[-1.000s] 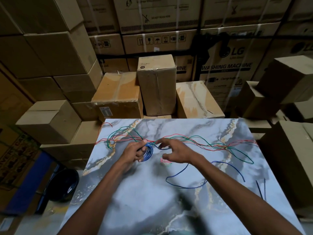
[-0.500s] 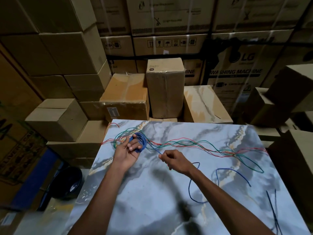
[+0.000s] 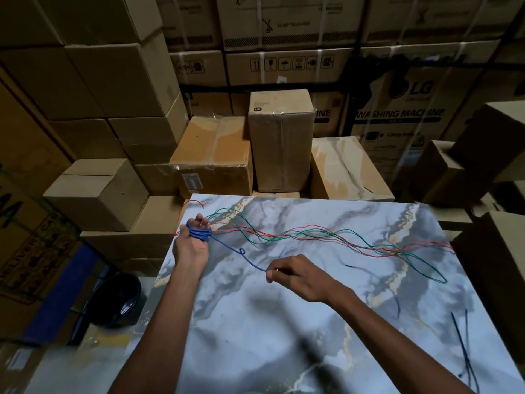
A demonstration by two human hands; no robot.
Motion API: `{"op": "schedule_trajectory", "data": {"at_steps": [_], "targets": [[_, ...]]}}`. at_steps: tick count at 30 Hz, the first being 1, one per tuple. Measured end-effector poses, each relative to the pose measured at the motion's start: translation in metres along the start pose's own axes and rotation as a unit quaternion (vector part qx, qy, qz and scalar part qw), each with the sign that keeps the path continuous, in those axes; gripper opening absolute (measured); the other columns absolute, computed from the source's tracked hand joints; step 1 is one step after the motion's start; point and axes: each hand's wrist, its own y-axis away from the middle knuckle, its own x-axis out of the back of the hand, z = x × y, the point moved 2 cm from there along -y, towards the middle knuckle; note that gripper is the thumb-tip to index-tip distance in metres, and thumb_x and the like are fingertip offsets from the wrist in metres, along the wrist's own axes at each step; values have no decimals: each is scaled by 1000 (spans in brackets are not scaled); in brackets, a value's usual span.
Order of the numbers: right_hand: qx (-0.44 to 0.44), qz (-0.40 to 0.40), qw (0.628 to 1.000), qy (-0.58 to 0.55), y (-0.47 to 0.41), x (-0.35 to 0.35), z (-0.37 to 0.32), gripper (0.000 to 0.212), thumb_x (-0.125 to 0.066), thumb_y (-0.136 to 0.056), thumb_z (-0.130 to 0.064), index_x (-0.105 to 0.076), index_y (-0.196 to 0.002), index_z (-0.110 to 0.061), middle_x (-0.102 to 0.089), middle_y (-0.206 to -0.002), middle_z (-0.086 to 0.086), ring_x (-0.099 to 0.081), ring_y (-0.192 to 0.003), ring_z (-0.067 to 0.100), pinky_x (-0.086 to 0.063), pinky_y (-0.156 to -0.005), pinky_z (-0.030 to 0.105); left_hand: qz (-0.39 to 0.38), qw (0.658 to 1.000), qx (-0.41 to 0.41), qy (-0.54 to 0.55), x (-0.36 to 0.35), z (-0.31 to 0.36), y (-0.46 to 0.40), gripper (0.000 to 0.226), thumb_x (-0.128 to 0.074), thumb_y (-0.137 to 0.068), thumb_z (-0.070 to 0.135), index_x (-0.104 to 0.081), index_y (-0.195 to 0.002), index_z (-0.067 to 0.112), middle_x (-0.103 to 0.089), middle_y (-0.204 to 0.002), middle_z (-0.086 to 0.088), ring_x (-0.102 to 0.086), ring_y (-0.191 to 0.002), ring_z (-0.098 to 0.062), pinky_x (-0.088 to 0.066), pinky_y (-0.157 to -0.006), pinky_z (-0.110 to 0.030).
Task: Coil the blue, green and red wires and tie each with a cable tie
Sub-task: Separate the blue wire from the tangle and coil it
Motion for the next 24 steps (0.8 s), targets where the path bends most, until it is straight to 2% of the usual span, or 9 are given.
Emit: {"op": "schedule_trajectory", "data": {"at_steps": [3,6,8,10,13,16,18,20,24], "targets": [[2,-24,1000,18,-2,3,-14,24,-52,-102,-30,-67,-85,-25,-56,-65,-6,-48,-60,6,-39,-62,27,-32,995,-41,-82,-6,-17,7,31,-28,-109,21,-51,-92,10,-70,-92,-14,-72,-72,-20,-54,-76,-33],[5,-33,999,26,-2,8,-24,24,-54,-102,-27,-68,-84,-21,-56,-62,-10,-50,-60,4,-37,-60,21,-58,967,-104,-226,-11,-29,14,27,-30,-109,19,-52,-96,9,-73,-83,-12,-72,-67,-20,-58,-71,-33],[11,-31,999,15,0,14,-32,24,-55,-101,-27,-67,-81,-21,-54,-60,-12,-48,-59,5,-36,-59,21,-99,925,-144,-338,-11,-36,17,28,-31,-109,18,-54,-100,5,-75,-76,-6,-71,-65,-18,-59,-68,-30],[26,-22,999,3,0,22,-40,25,-56,-101,-25,-65,-78,-21,-53,-60,-10,-46,-59,6,-37,-59,25,-153,863,-178,-447,-11,-46,28,27,-31,-109,16,-52,-105,-1,-72,-73,-3,-69,-64,-12,-55,-66,-24],[48,22,998,-26,-4,34,-48,31,-54,-104,-20,-64,-75,-20,-54,-60,-11,-46,-58,3,-38,-60,29,-198,785,-169,-562,-3,-65,45,19,-39,-108,18,-53,-100,8,-66,-72,4,-62,-65,4,-48,-72,-21],[51,117,992,-11,-10,52,-41,33,-52,-106,-28,-63,-76,-17,-54,-59,-7,-46,-57,3,-39,-60,31,-267,730,-133,-615,8,-76,58,40,-41,-102,45,-57,-98,9,-62,-61,-3,-57,-57,-15,-46,-63,-35],[44,160,986,34,-13,63,-29,33,-53,-105,-33,-64,-76,-21,-55,-57,-6,-49,-57,5,-40,-62,34,-298,733,-106,-603,8,-77,63,44,-38,-98,39,-60,-94,0,-49,-53,0,-42,-47,-13,-33,-51,-29],[20,176,979,97,-15,70,-15,33,-54,-104,-40,-64,-75,-26,-54,-54,-10,-51,-57,7,-41,-61,35,-330,738,-77,-584,4,-75,70,40,-39,-93,32,-62,-85,0,-39,-50,1,-30,-46,-14,-20,-50,-32],[-21,171,960,222,-17,71,5,33,-51,-102,-48,-72,-95,-24,-72,-79,-2,-66,-77,25,-52,-67,38,-354,702,-49,-616,-1,-73,74,25,-43,-84,24,-46,-64,10,-33,-54,-5,-26,-54,-19,-18,-54,-38]]}}
